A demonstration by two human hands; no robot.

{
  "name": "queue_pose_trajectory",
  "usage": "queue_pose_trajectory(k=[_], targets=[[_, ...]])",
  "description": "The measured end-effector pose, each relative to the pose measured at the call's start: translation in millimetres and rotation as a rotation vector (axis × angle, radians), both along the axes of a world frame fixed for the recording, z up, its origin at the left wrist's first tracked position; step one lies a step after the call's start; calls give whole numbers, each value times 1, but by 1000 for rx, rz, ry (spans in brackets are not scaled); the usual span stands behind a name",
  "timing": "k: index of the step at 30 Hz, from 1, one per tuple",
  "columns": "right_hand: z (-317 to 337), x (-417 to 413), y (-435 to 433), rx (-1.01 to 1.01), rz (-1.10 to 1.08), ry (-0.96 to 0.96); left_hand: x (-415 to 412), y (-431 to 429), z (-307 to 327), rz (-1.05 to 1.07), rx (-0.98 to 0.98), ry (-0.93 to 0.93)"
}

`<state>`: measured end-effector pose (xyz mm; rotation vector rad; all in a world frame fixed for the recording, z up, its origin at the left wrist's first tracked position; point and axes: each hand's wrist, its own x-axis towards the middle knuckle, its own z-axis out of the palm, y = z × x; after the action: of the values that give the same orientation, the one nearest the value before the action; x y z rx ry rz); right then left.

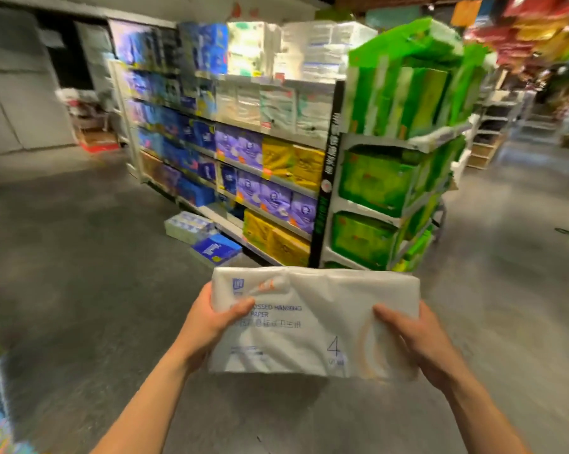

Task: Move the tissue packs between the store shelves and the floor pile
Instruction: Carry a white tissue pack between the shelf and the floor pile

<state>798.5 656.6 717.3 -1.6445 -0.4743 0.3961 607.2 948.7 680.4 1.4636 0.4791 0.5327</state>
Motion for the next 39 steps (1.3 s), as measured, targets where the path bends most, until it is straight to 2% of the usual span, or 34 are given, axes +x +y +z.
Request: queue_pose_trajectory(k=[8,16,21,28,39], targets=[[35,148,240,38,32,-54,124,245,45,229,121,84],[57,306,440,88,115,-134,274,398,87,402,202,60],[114,425,566,113,93,-212,377,504,144,484,228,-25],[201,545,723,166,53,-350,494,651,219,389,273,-172],[266,691,926,195,-152,-566,693,918,285,242,487,-284]])
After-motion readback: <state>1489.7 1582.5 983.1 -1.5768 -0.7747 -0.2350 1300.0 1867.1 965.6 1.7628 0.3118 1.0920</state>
